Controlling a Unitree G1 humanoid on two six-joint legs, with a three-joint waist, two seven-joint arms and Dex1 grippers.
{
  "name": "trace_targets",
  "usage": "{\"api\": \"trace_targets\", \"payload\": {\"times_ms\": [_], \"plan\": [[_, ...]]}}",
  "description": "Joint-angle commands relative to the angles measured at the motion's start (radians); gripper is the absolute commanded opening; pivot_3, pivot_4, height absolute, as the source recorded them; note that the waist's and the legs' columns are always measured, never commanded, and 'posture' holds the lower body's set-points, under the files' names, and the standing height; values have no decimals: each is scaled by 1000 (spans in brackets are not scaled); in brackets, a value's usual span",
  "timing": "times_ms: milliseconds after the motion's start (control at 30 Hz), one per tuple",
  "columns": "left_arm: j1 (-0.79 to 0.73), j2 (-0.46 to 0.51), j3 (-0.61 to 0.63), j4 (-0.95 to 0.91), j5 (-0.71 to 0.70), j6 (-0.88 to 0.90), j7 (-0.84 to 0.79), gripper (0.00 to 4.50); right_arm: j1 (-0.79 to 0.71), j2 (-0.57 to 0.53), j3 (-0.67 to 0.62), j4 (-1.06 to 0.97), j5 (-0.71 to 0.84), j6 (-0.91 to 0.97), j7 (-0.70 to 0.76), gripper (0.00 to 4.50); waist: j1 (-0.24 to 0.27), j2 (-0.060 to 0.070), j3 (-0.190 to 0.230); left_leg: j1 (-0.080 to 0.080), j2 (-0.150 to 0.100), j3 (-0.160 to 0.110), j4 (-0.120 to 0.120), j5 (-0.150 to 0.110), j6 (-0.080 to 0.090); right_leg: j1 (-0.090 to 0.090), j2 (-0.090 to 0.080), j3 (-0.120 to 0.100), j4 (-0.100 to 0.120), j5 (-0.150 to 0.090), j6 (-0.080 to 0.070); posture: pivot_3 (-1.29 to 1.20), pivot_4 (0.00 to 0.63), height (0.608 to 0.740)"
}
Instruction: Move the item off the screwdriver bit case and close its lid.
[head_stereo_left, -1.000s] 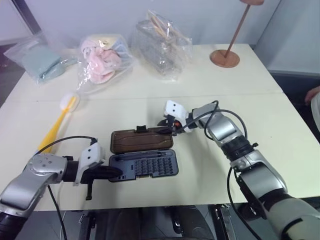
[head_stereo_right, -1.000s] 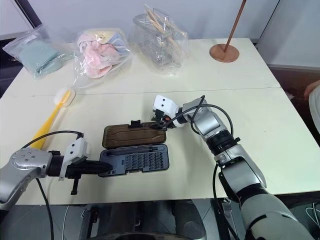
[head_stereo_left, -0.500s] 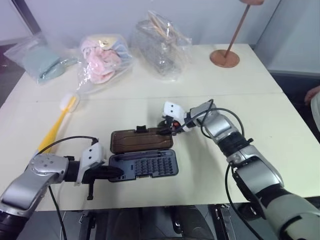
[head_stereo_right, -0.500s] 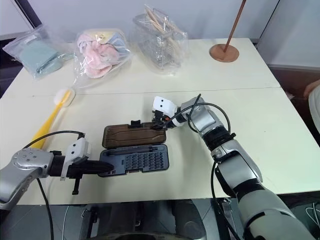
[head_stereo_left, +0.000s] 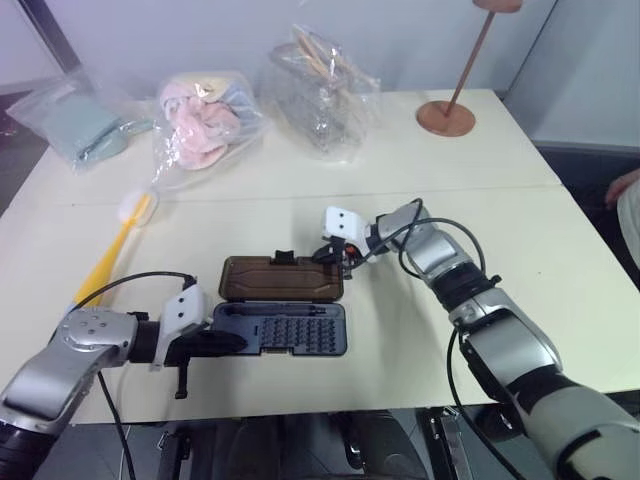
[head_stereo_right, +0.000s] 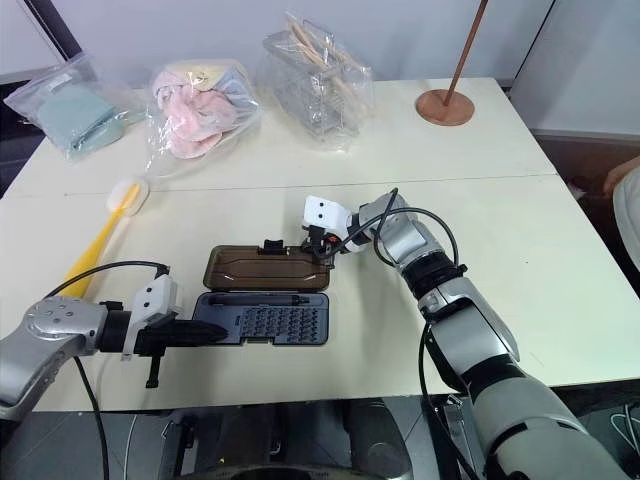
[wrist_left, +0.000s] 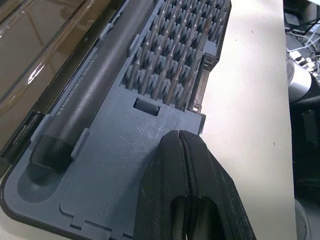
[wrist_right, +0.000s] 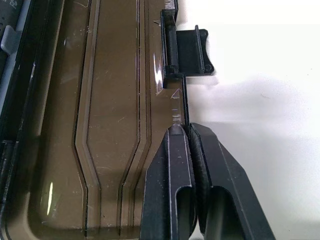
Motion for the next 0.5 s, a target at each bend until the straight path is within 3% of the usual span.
{"api": "trace_targets", "payload": {"times_ms": [33,500], "plan": [[0,1,-10,14,24,10,9,0,48,-11,11,-56,-22,-19,-7,56,1,0,0,0,0,0,0,0,0,0,0,0,0,0,0,0,150,737],[-46,-13,-2,43,2,48,8,0,138,-39,4,-222,-47,-27,-60,56,1,0,0,0,0,0,0,0,0,0,0,0,0,0,0,0,150,737]]}}
